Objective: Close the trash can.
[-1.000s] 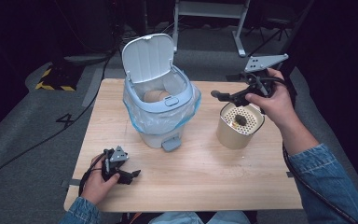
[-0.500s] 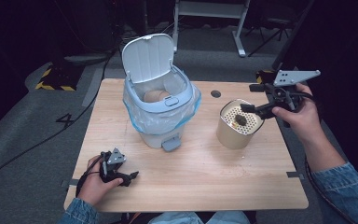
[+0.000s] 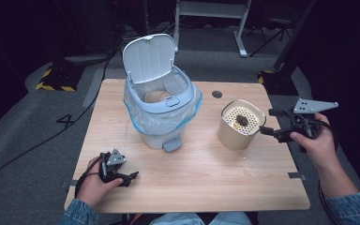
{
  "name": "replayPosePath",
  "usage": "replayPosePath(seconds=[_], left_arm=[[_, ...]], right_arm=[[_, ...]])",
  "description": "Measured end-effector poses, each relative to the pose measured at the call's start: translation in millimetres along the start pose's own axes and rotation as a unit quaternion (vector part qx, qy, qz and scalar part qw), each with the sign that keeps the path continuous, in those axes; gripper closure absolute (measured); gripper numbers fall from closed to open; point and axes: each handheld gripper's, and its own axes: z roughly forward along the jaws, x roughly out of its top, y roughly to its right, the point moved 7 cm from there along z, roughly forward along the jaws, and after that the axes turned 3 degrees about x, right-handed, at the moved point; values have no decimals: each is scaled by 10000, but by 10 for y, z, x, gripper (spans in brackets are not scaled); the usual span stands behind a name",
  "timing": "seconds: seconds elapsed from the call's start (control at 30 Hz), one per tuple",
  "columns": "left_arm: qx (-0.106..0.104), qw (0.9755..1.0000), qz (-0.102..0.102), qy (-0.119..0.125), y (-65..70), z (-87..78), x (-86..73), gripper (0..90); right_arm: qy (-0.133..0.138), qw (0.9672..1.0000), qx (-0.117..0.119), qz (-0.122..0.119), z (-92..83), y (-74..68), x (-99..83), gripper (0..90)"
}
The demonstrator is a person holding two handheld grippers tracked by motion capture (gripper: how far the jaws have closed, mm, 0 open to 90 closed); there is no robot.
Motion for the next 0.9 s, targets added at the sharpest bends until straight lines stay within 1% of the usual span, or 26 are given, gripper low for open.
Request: replayPosePath(seconds=[0.07, 0.1, 0.17, 0.2, 0.33, 0.37, 0.43, 0.47, 0.53, 0.57, 0.6, 0.63, 0.7, 0.77, 0.83, 0.9], left_arm=[[30, 10000, 0, 4, -9, -4, -4, 158], [14, 10000, -19, 5, -7, -6, -8, 158], [-1, 10000, 12, 1, -13, -9, -12, 158], [1, 10000, 5, -1, -11, -9, -12, 158], [-10, 10000, 8, 0, -10, -13, -9, 166], [-5, 10000, 20, -2, -14, -21, -3, 193], [1, 10000, -16, 0, -19, -32, 5, 276], [6, 10000, -19, -8, -23, -36, 6, 296], [29, 10000, -28, -22, -33, -49, 5, 330], [17, 10000, -53, -23, -37, -58, 7, 352], [-19, 9999, -145, -16, -36, -69, 11, 371], [-35, 9999, -165, 4, -39, -74, 16, 371], [-37, 9998, -186, 76, -44, -84, 34, 362], [-5, 9998, -206, 67, -47, -96, 43, 353], [13, 9997, -227, 60, -48, -119, 56, 349], [-20, 9996, -236, 145, -47, -148, 88, 346]], right_arm=[[-58, 10000, -53, 53, -2, 3, -134, 165], [-98, 9999, -75, 90, -1, 3, -213, 165], [-204, 9996, -152, 117, 10, 10, -376, 164], [-247, 9994, -183, 157, 21, 10, -474, 165], [-338, 9985, -237, 350, 74, 6, -765, 165], [-365, 9982, -252, 400, 94, 4, -847, 165], [-382, 9973, -293, 556, 154, 7, -1010, 166], [-437, 9967, -349, 581, 196, 2, -1094, 166], [-605, 9960, -398, 532, 278, -23, -1254, 169], [-640, 9956, -388, 558, 318, -39, -1324, 173], [-682, 9951, -376, 612, 354, -55, -1390, 177], [-716, 9946, -367, 656, 393, -63, -1465, 182], [-779, 9936, -402, 715, 432, -62, -1554, 179], [-870, 9923, -449, 752, 467, -61, -1635, 179], [-999, 9908, -546, 738, 488, -56, -1707, 175], [-999, 9901, -554, 814, 512, -63, -1750, 174]])
